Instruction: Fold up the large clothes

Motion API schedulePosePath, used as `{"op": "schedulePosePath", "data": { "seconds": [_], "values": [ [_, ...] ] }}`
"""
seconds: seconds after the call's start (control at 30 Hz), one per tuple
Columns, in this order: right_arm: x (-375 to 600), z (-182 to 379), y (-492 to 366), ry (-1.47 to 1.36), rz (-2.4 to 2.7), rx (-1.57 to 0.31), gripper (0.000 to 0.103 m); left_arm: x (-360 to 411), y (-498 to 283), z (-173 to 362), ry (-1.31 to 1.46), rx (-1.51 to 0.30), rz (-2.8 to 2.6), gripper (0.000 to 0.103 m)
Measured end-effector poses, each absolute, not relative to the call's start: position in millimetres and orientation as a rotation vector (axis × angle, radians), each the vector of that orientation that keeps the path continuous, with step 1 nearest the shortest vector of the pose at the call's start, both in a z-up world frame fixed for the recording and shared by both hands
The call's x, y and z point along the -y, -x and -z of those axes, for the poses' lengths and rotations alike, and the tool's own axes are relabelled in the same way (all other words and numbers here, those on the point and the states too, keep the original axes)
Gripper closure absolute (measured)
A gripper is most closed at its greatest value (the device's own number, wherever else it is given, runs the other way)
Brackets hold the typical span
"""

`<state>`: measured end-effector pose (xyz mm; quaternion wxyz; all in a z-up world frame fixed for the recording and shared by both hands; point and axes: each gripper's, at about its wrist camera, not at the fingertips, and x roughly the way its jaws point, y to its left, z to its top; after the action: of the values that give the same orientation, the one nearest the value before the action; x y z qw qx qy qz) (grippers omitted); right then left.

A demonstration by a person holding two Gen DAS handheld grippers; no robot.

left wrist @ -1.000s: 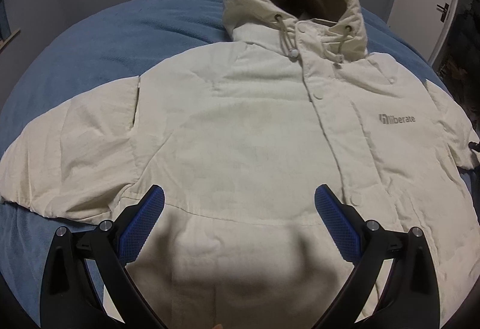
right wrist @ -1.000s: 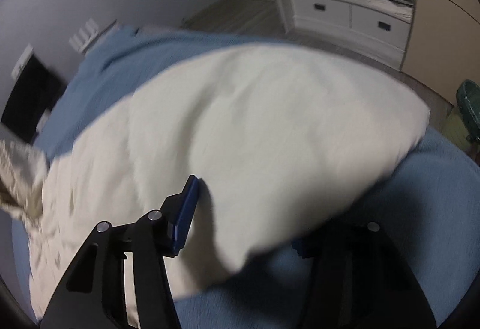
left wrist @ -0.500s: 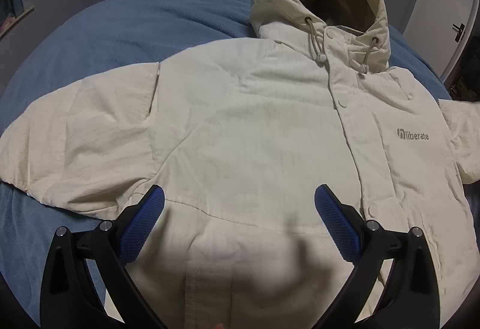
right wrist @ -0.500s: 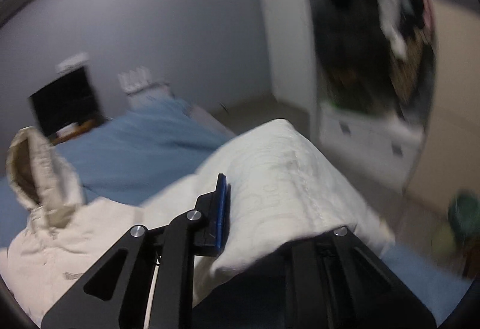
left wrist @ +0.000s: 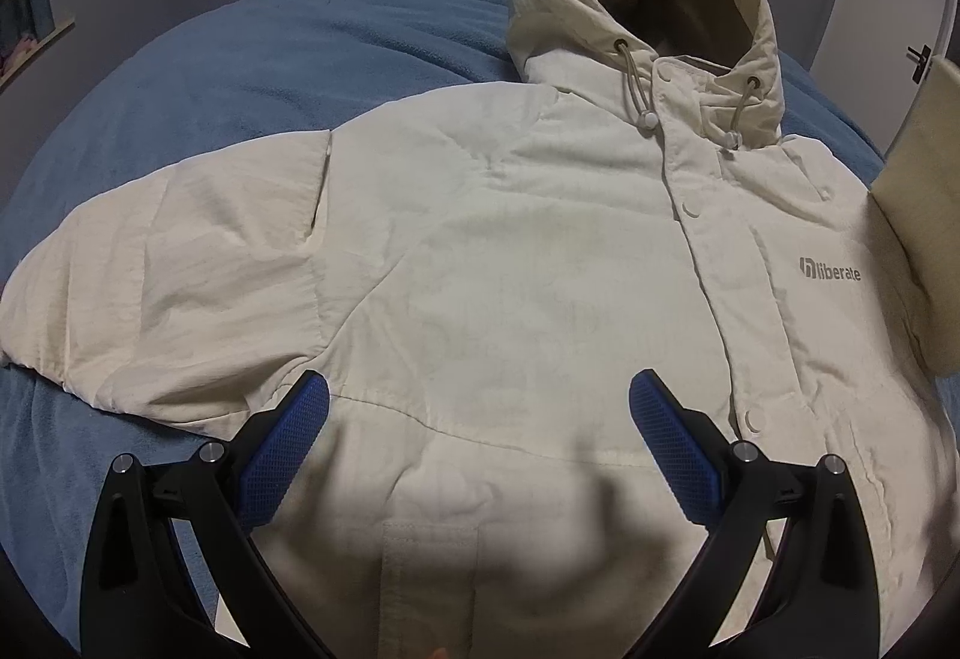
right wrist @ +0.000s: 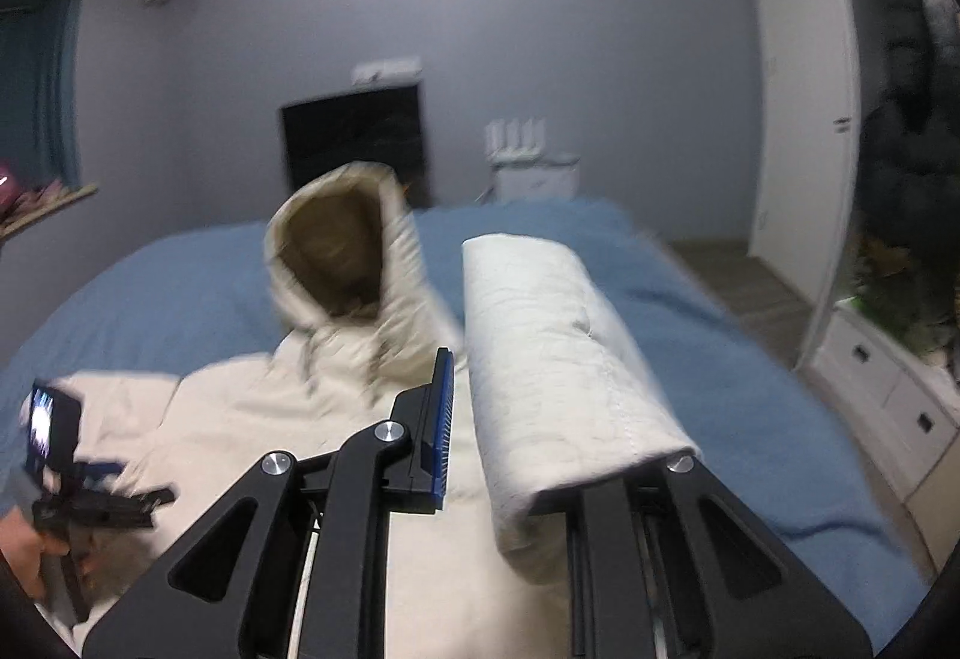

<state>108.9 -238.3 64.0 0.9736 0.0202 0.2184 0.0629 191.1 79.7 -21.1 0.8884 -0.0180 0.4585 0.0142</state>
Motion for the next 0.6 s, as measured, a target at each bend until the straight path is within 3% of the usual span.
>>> {"op": "schedulePosePath", "data": {
  "seconds": [0.3, 0.5, 0.6],
  "values": [
    [173.6, 31.7, -124.5, -0.005, -0.316, -0.73, 0.088, -66.6, -188.6, 28.5, 0.001, -0.963, 0.014, 0.006],
    [180.2, 37.5, -115.5, 0.012, -0.355, -0.876, 0.045, -55.3, -180.5, 24.8, -0.014, -0.936, 0.061, 0.006],
    [209.5, 19.0, -107.9, -0.028, -0.353, -0.906, 0.041, -44.6, -171.6, 12.4, -0.02, -0.888, 0.112, 0.006]
  ]
}}
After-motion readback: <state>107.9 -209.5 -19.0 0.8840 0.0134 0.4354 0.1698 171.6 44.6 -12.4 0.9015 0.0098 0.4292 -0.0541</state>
